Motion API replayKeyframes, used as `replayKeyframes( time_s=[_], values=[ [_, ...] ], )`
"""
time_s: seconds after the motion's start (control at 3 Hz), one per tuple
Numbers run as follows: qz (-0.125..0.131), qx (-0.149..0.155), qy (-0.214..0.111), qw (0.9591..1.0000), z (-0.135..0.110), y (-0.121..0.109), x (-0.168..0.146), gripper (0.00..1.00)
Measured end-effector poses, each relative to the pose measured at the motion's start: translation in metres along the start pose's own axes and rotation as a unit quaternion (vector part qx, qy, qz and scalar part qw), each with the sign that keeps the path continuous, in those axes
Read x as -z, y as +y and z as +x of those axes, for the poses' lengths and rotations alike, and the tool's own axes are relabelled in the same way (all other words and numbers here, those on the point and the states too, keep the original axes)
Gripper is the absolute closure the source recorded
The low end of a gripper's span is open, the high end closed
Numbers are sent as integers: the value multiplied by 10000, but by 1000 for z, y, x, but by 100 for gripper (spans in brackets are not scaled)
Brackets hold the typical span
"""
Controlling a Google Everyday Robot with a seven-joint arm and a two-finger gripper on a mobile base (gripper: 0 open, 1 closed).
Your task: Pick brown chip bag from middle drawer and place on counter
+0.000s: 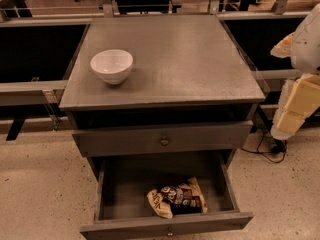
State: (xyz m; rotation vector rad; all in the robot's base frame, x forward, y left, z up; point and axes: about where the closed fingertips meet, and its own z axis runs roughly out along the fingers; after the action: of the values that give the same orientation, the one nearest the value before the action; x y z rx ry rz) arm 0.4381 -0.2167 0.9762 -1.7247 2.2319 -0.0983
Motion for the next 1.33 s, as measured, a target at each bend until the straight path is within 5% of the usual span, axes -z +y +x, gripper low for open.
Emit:
replayKeyframes(
  time_s=[0.67,1.0,1.33],
  values=[
    [5,54,162,9999,7,8,-28,0],
    [-97,207,123,9997,28,37,-94,0],
    [-128,120,166,9997,46,53,-126,0]
  ],
)
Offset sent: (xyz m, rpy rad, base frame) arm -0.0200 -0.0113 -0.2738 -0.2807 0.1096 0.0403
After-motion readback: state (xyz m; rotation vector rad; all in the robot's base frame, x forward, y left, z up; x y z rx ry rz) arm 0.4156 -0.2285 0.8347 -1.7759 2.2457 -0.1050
